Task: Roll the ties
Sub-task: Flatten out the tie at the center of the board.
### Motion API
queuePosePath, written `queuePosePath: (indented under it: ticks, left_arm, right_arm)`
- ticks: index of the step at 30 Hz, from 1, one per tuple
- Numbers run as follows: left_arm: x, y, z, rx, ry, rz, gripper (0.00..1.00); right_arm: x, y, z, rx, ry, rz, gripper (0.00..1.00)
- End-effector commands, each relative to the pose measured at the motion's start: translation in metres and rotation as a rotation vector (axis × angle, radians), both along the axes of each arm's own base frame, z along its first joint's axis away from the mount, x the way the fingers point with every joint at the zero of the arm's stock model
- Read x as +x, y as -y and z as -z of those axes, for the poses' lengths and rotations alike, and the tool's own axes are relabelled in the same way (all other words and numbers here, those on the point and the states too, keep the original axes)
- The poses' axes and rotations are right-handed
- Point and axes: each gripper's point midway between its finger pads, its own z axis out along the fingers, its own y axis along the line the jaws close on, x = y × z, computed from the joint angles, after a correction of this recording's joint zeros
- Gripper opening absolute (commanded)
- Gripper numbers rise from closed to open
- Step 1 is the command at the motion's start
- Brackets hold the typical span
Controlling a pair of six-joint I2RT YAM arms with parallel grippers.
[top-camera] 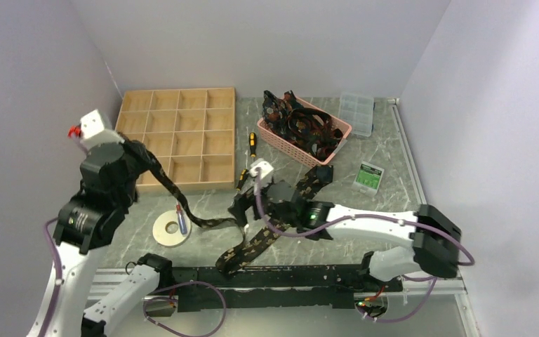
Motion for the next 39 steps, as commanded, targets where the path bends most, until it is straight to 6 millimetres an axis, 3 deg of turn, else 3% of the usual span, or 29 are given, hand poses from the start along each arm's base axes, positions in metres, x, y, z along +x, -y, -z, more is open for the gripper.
queuePosePath:
  ticks: [1,5,9,10,12,15,18,21,24,28,29,32,36,39]
  left_arm:
    - [0.029,0.014,-0.016,0.287,-0.078,0.161,0.03]
    - [0.054,0.047,-0.039,0.464,-0.069,0.214,0.03]
    - [0.054,0.134,-0.068,0.911,0.003,0.216,0.03]
    - [0.051,0.163,-0.070,1.001,0.019,0.225,0.03]
    - [0.054,0.205,-0.066,1.131,0.031,0.227,0.03]
    - [0.057,0.253,-0.030,1.346,0.008,0.273,0.03]
    - [0.061,0.280,0.028,1.533,-0.055,0.325,0.03]
    - [0.054,0.284,0.090,1.581,-0.140,0.399,0.03]
    - [0.028,0.278,0.144,1.570,-0.263,0.493,0.03]
    - [-0.009,0.252,0.198,1.684,-0.399,0.447,0.03]
    - [-0.018,0.239,0.201,1.753,-0.423,0.408,0.03]
    - [-0.034,0.230,0.207,1.794,-0.376,0.309,0.03]
    - [-0.052,0.246,0.227,1.817,-0.352,0.344,0.03]
    - [-0.054,0.262,0.223,1.772,-0.311,0.354,0.03]
  right_arm:
    - [0.032,0.061,-0.032,0.141,-0.023,0.243,1.00]
    - [0.047,0.126,-0.021,0.156,-0.028,0.404,1.00]
    - [0.056,0.188,-0.018,0.157,-0.001,0.620,1.00]
    - [0.058,0.204,-0.014,0.152,-0.009,0.693,1.00]
    - [0.059,0.240,-0.010,0.157,-0.025,0.847,1.00]
    - [0.052,0.279,-0.006,0.211,-0.049,0.990,1.00]
    - [0.046,0.304,-0.005,0.232,-0.058,1.057,1.00]
    - [0.042,0.317,-0.004,0.228,-0.067,1.093,1.00]
    - [0.037,0.325,-0.006,0.234,-0.060,1.111,1.00]
    - [0.034,0.332,-0.013,0.252,-0.033,1.122,1.00]
    - [0.034,0.333,-0.014,0.256,-0.030,1.121,1.00]
    - [0.034,0.331,-0.011,0.259,-0.033,1.114,1.00]
    - [0.037,0.324,-0.002,0.256,-0.055,1.102,1.00]
    - [0.038,0.321,0.000,0.254,-0.059,1.090,0.99]
